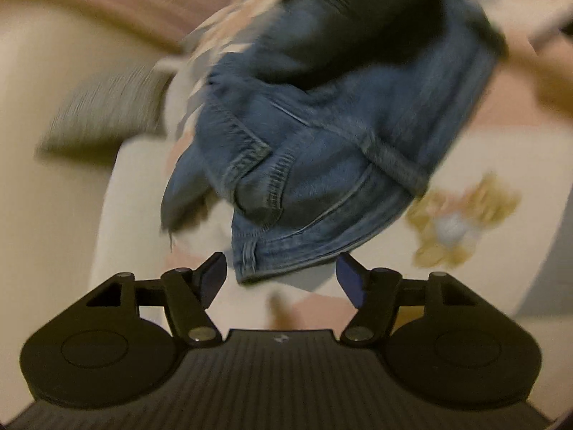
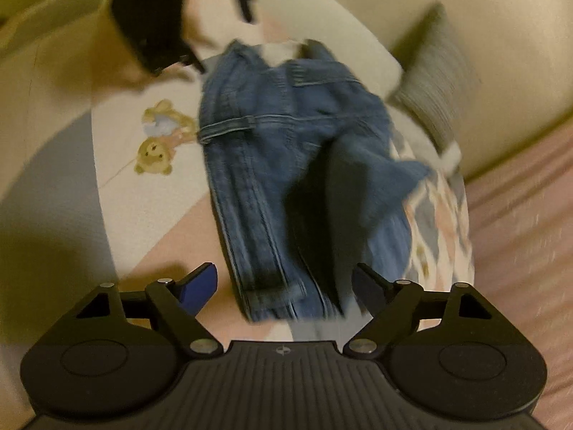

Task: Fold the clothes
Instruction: 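Grasp the jeans waistband with the right tool while the left tool grasps another edge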

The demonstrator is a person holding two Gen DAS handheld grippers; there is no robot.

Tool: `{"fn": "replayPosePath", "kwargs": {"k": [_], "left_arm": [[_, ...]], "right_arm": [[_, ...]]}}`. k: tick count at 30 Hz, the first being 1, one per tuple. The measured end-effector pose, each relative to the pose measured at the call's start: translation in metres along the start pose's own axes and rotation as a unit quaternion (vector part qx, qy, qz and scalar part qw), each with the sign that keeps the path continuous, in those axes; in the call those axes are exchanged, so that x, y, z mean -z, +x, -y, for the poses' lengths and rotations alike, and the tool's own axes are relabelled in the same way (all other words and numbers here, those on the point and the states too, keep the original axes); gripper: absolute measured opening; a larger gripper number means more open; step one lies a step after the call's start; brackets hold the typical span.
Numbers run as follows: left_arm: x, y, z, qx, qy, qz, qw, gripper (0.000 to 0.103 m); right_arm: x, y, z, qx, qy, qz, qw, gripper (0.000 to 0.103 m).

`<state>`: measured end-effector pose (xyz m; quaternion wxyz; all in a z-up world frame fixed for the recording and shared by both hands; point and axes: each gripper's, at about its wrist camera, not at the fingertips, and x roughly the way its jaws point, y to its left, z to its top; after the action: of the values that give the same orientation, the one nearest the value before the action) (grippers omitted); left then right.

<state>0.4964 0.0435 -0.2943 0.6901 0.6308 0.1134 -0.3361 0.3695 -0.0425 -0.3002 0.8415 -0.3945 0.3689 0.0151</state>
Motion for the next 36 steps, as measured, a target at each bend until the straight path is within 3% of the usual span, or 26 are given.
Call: {"fn": "replayPosePath", "kwargs": {"k": [5,8,10,12,14,16,17,19,21,23,25,26,29,32,36], "left_arm": [[0.025,0.034,0.020,-0.020,0.148,0.042,0.9879,0.070],[0.028,0.045,0.016,-0.027,0.170,0.067,0.9828,0.085],[0.027,0.054,0.009,-0.031,0.173,0.080,0.9812,0.102],[0.025,0.064,0.000,-0.032,0.171,0.092,0.9805,0.101],[0.024,0.072,-0.003,-0.043,0.179,0.104,0.9775,0.089],[0.023,0.074,-0.003,-0.046,0.181,0.112,0.9761,0.065],[0.023,0.074,-0.003,-0.042,0.172,0.111,0.9779,0.057],[0.024,0.077,0.001,-0.034,0.158,0.106,0.9811,0.029],[0.026,0.082,0.011,-0.041,0.166,0.104,0.9797,0.022],[0.024,0.091,0.015,-0.056,0.170,0.103,0.9784,0.022],[0.021,0.099,0.011,-0.058,0.167,0.100,0.9791,0.021],[0.019,0.100,0.009,-0.055,0.165,0.098,0.9799,0.020],[0.010,0.097,-0.009,-0.034,0.115,0.081,0.9895,0.019],[-0.001,0.085,-0.043,0.013,-0.004,0.050,0.9987,0.017],[-0.001,0.042,-0.078,0.050,-0.149,0.024,0.9873,0.013]], "right_arm": [[-0.001,0.035,-0.020,0.035,-0.067,-0.007,0.997,0.071],[0.001,0.055,-0.025,0.060,-0.091,-0.020,0.994,0.069],[0.000,0.063,-0.024,0.075,-0.096,-0.015,0.993,0.066],[-0.002,0.068,-0.020,0.091,-0.087,-0.010,0.992,0.058],[-0.003,0.072,-0.014,0.109,-0.074,-0.007,0.991,0.053],[-0.002,0.074,-0.008,0.124,-0.067,-0.005,0.990,0.045],[-0.001,0.075,-0.006,0.129,-0.066,-0.003,0.989,0.045],[-0.001,0.080,-0.007,0.128,-0.087,0.001,0.988,0.046],[-0.001,0.087,-0.010,0.127,-0.115,0.005,0.985,0.050],[-0.004,0.096,-0.012,0.128,-0.140,0.007,0.982,0.050],[-0.009,0.103,-0.009,0.120,-0.149,0.003,0.982,0.042],[-0.013,0.105,-0.003,0.104,-0.138,-0.004,0.985,0.030],[-0.026,0.096,0.023,0.055,-0.083,-0.009,0.995,0.017],[-0.040,0.078,0.055,0.013,-0.027,-0.004,1.000,0.016],[-0.045,0.037,0.088,-0.040,0.026,0.001,0.999,0.015]]}}
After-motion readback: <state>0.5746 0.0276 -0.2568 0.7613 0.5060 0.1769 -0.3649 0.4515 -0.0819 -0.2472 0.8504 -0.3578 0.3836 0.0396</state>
